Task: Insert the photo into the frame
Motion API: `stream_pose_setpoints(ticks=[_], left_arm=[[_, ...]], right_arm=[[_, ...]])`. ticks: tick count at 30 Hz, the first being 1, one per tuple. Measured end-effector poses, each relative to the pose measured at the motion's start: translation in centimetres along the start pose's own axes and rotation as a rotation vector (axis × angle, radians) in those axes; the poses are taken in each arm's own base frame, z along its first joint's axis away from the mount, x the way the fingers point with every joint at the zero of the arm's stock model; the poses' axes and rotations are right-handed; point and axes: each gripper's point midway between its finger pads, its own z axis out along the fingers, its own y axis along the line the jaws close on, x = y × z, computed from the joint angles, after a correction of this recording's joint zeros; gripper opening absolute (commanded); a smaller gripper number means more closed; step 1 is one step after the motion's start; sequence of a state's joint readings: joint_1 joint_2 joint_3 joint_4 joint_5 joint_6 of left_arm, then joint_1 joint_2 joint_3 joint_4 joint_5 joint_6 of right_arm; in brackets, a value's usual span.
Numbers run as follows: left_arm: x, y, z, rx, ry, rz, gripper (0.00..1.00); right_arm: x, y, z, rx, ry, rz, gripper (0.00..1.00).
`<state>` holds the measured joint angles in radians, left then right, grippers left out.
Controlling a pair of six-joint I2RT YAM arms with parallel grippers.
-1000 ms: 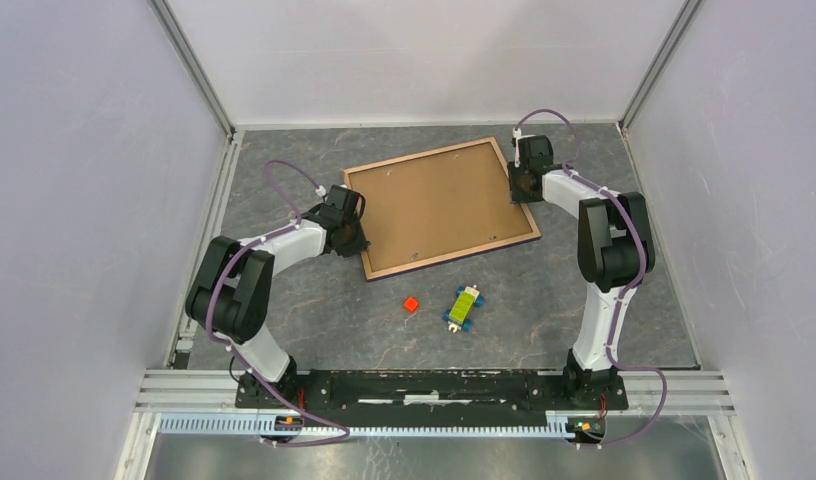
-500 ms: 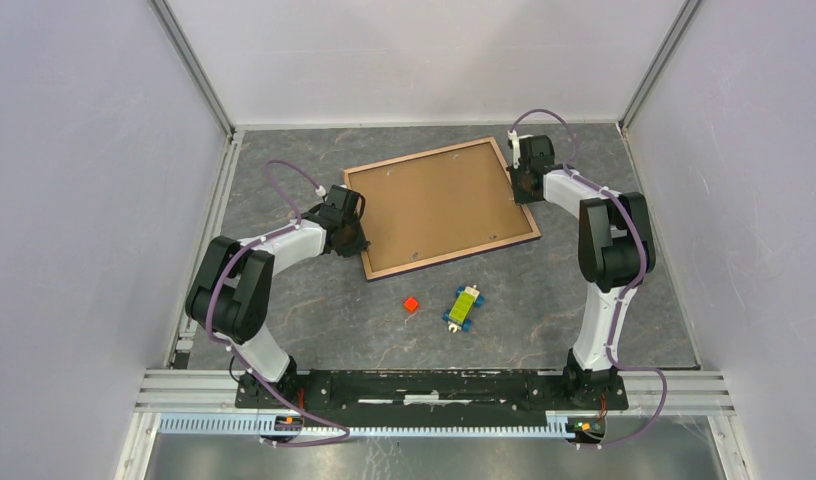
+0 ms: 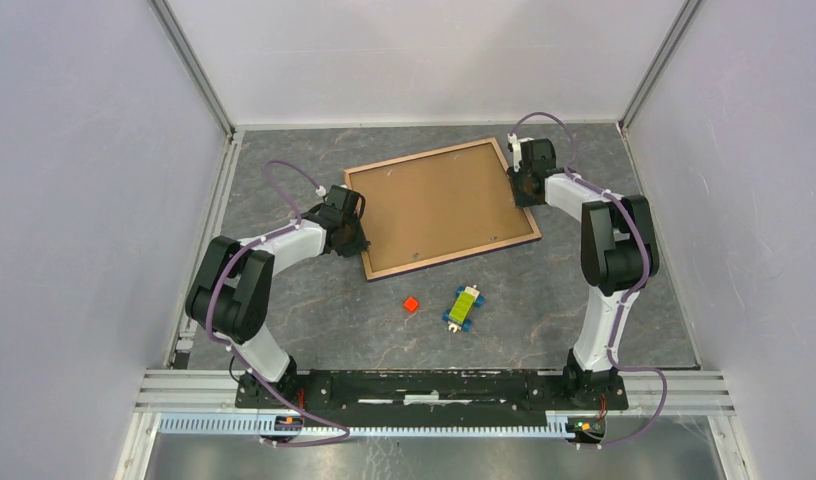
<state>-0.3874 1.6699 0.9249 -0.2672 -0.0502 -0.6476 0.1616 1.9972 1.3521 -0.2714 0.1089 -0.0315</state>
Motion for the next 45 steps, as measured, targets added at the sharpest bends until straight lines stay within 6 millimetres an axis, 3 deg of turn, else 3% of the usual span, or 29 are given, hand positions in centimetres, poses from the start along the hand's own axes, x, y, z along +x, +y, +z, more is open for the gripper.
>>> stream_pose_setpoints(ticks=[7, 16, 25, 35, 45], left_arm=[[0.0, 0.0, 0.0, 0.0, 0.0, 0.0, 0.02], [0.0, 0.0, 0.0, 0.0, 0.0, 0.0, 0.02], [0.0, 0.0, 0.0, 0.002, 0.002, 0.0, 0.02], [0.2, -0.2, 0.0, 0.012, 0.009, 0.0, 0.02], [0.2, -0.3, 0.1, 0.025, 0.018, -0.007, 0.02]], right_arm=[[0.4, 0.1, -0.5, -0.008, 0.003, -0.004, 0.43], [0.1, 0.0, 0.1, -0.01, -0.007, 0.001, 0.35], [-0.1, 0.0, 0.3, -0.012, -0.018, 0.004, 0.37], [-1.0, 0.0, 1.1, -0.011, -0.06, 0.001, 0.2], [-1.9, 0.3, 1.7, -0.041, -0.116, 0.013, 0.16]])
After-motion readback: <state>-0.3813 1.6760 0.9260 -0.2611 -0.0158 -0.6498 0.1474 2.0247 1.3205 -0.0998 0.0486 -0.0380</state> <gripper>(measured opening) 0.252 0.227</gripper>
